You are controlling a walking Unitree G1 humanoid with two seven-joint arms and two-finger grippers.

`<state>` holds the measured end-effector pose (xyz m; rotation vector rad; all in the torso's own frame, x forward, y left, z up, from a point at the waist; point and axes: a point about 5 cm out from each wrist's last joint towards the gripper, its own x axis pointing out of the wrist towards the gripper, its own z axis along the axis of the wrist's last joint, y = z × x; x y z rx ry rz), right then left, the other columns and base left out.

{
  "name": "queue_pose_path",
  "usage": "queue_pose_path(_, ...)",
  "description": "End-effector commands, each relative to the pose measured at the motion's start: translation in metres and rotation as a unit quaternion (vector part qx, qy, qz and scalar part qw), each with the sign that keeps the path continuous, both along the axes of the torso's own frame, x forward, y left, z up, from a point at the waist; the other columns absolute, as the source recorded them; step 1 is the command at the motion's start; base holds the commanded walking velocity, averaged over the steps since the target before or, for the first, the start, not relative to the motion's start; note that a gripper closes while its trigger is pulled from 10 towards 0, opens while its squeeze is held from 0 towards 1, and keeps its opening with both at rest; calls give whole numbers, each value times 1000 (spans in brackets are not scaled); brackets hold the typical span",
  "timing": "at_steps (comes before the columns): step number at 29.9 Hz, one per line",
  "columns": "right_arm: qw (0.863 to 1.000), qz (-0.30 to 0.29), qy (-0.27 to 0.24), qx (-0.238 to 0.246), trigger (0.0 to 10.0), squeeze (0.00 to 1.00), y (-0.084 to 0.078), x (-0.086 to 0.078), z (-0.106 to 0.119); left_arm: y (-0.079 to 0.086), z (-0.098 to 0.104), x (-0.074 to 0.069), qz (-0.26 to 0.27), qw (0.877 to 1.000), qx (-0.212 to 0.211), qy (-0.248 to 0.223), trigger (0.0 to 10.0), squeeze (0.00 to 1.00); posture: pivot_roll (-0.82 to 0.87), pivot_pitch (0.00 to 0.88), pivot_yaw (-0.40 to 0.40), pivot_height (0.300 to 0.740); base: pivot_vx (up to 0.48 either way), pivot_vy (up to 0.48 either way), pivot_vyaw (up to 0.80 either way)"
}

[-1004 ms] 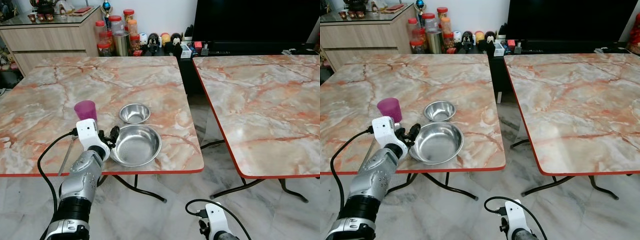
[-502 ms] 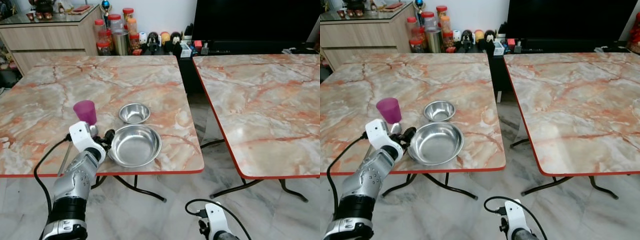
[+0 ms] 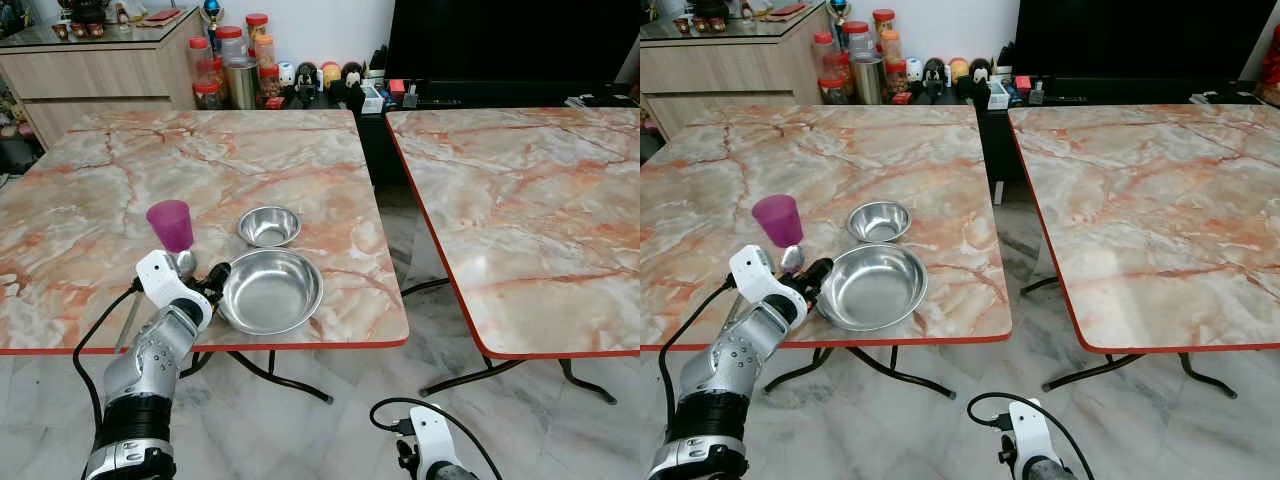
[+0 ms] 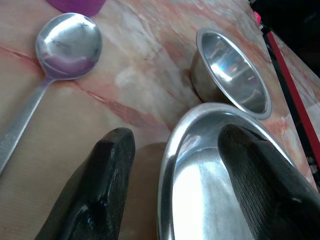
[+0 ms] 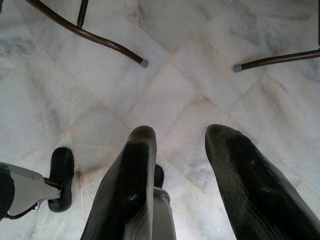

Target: Setting the table

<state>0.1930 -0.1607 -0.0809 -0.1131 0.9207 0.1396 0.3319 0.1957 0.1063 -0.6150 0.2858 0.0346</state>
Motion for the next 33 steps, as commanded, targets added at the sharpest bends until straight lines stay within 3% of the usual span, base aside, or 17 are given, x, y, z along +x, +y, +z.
queue_pose_path(1, 1000, -1, -3, 0, 10000, 0, -1, 3, 2, 2, 2, 0, -8, 1000, 19, 2, 10000, 0, 23, 0, -18, 728, 0, 0, 0)
queue_pose_path(33, 1000, 0, -8, -3, 10000, 0, -1, 6, 3, -1, -13, -3, -23, 998, 38, 35, 10000, 0, 19, 0, -20, 728, 0, 0, 0)
